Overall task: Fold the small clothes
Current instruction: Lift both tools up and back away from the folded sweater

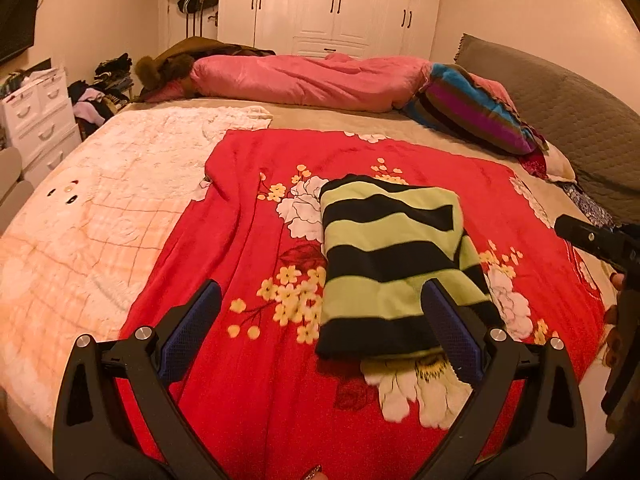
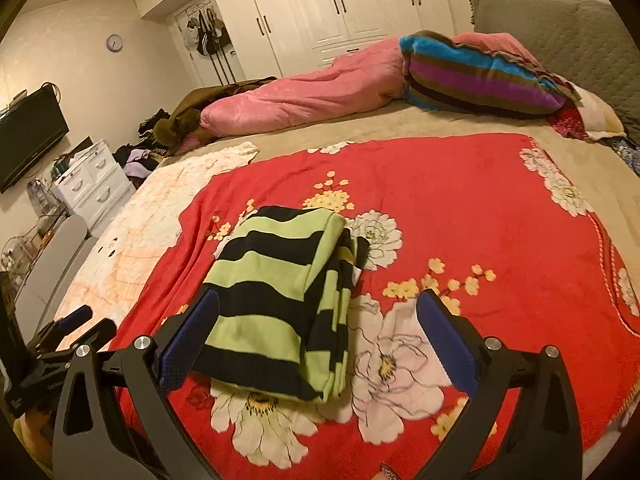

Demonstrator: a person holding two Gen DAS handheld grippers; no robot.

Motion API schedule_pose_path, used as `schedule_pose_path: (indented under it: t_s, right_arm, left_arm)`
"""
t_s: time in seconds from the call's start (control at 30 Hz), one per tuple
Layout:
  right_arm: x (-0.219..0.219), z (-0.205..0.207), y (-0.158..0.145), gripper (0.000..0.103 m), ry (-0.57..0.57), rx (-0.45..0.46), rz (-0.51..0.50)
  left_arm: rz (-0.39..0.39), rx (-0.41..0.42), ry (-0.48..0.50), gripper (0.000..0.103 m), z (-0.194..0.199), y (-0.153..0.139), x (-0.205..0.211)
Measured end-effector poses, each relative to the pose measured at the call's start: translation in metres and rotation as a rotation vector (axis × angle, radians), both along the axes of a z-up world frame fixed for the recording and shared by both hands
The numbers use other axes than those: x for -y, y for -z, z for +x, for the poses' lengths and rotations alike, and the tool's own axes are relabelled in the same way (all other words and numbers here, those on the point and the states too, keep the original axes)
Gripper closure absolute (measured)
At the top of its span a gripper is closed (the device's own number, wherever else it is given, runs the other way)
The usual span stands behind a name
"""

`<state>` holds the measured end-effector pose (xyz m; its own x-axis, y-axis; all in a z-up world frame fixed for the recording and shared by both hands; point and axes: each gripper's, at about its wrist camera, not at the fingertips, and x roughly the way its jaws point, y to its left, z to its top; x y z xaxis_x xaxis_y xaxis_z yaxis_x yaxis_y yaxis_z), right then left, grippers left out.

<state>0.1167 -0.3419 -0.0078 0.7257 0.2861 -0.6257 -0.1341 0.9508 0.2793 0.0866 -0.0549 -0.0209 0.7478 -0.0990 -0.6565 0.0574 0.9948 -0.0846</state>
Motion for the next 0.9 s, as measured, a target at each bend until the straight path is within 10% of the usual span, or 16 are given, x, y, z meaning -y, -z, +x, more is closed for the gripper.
schedule_pose_path:
  t_s: [0.9]
  right_arm:
    - [-0.036, -0.094, 0.027, 0.004, -0.064, -0.124, -0.079]
  left_arm:
    - [0.008, -0.144, -0.023, 0.009, -0.062, 0.016, -0.009]
